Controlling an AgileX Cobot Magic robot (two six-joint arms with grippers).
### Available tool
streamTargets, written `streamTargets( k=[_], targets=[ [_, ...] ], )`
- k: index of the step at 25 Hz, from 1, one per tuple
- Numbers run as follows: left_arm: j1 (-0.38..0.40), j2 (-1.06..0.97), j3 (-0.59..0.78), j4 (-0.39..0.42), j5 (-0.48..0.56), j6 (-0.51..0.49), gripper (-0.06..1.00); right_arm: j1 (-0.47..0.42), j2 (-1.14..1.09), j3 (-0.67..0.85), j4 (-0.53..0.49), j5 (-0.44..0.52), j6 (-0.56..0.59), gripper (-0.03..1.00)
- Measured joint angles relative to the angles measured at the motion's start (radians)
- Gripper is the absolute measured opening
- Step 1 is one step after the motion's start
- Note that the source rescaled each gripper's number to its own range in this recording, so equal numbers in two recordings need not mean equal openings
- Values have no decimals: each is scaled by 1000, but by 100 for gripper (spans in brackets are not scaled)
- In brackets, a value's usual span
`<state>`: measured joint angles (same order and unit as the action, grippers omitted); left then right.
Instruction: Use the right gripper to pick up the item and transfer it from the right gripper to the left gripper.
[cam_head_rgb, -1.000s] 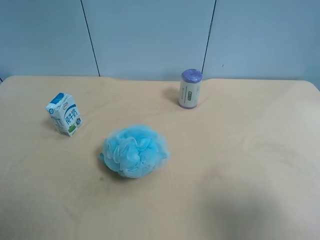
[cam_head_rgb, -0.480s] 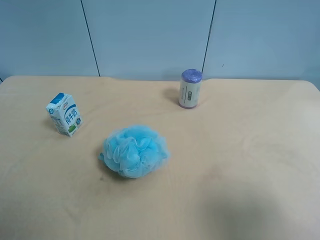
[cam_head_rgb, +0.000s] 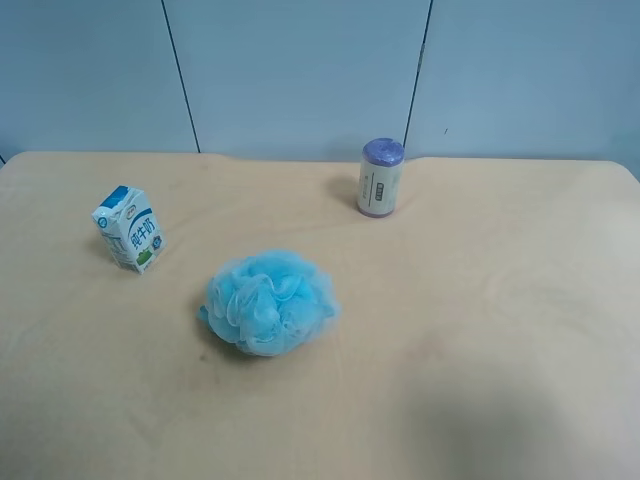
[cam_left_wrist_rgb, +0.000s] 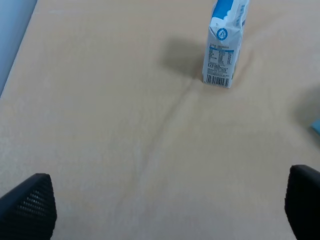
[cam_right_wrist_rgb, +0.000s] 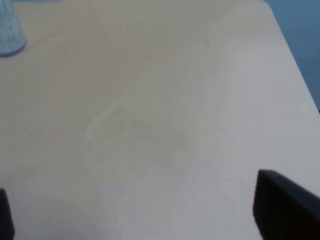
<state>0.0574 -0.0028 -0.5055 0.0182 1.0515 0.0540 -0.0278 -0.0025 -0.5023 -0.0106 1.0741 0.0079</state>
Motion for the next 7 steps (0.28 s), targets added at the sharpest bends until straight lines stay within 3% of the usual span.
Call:
streamTargets(
  k=[7],
  targets=[
    [0,0,0,0,0,0,100,0,0,0,0,0,0,88]
  ],
)
